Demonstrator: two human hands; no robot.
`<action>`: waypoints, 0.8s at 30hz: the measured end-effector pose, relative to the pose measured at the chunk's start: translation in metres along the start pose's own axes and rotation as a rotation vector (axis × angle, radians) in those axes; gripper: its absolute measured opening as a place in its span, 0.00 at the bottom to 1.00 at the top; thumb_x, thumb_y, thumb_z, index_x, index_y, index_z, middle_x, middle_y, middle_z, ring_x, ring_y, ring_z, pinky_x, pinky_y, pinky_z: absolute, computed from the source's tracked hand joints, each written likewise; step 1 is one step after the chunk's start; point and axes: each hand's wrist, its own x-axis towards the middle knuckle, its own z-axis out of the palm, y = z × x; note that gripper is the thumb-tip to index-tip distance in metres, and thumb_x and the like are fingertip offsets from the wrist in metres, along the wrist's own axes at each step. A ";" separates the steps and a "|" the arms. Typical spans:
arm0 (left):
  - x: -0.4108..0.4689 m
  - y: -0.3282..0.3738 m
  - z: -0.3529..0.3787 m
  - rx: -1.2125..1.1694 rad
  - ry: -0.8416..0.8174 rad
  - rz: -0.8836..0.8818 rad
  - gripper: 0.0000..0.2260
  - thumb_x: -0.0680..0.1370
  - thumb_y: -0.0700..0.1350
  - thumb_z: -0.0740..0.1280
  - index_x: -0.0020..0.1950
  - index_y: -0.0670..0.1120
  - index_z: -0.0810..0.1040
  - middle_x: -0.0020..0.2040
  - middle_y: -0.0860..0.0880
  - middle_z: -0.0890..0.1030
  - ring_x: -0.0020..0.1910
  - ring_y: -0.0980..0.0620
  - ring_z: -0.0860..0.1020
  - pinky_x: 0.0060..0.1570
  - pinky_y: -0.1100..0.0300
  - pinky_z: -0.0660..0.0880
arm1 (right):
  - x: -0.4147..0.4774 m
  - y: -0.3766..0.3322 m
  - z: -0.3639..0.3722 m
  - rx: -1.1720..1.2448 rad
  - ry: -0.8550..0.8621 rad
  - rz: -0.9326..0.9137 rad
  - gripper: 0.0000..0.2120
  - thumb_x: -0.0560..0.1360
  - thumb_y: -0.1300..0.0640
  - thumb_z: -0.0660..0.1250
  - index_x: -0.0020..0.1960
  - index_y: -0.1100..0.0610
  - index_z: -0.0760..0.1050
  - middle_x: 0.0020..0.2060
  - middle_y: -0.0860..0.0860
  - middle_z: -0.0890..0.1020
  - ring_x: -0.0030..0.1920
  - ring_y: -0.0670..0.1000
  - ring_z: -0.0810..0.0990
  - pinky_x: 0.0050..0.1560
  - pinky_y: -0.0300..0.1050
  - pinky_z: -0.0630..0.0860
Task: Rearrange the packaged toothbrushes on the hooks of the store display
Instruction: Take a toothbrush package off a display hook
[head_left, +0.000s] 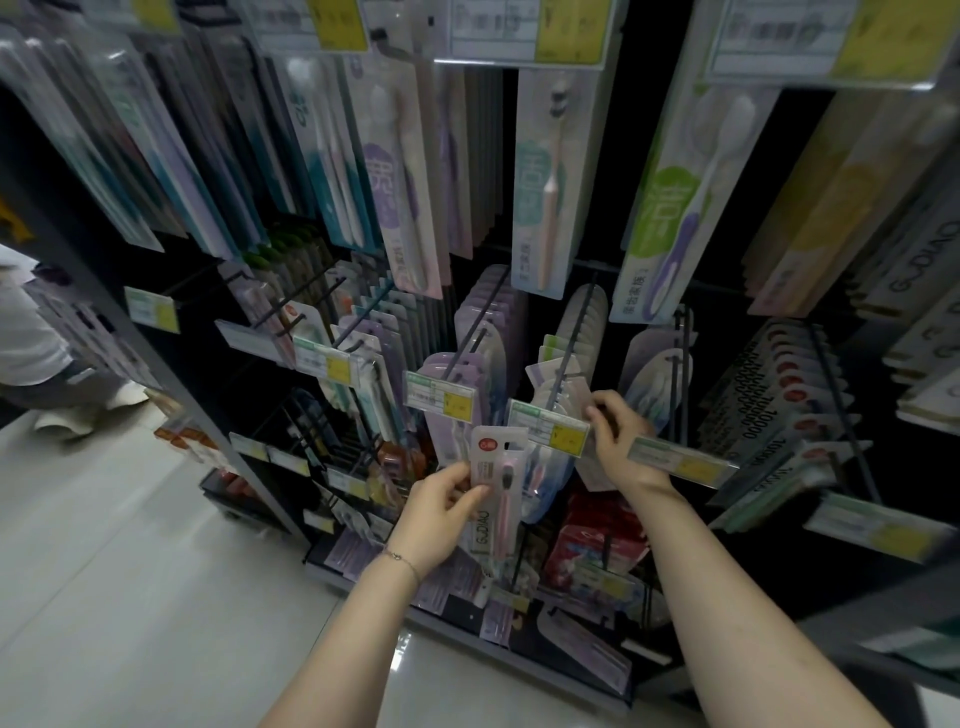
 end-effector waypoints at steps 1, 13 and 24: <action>-0.001 -0.001 0.000 0.001 -0.010 -0.004 0.08 0.81 0.42 0.67 0.55 0.53 0.82 0.48 0.54 0.85 0.44 0.51 0.83 0.48 0.57 0.81 | 0.000 0.000 0.000 -0.011 0.000 0.000 0.06 0.82 0.57 0.60 0.53 0.55 0.76 0.43 0.51 0.81 0.44 0.50 0.79 0.44 0.43 0.73; 0.004 -0.012 0.008 0.169 -0.203 -0.029 0.09 0.79 0.54 0.65 0.52 0.51 0.79 0.46 0.44 0.83 0.44 0.44 0.81 0.50 0.44 0.80 | -0.002 -0.005 0.000 -0.036 0.017 -0.011 0.06 0.82 0.58 0.61 0.53 0.57 0.76 0.42 0.50 0.80 0.42 0.46 0.76 0.40 0.24 0.65; 0.013 0.001 0.011 0.116 -0.188 -0.011 0.05 0.82 0.46 0.65 0.54 0.49 0.81 0.44 0.46 0.83 0.42 0.45 0.80 0.49 0.48 0.81 | 0.005 -0.002 -0.001 0.036 0.016 -0.002 0.05 0.81 0.59 0.63 0.51 0.56 0.78 0.40 0.48 0.80 0.40 0.39 0.76 0.39 0.24 0.68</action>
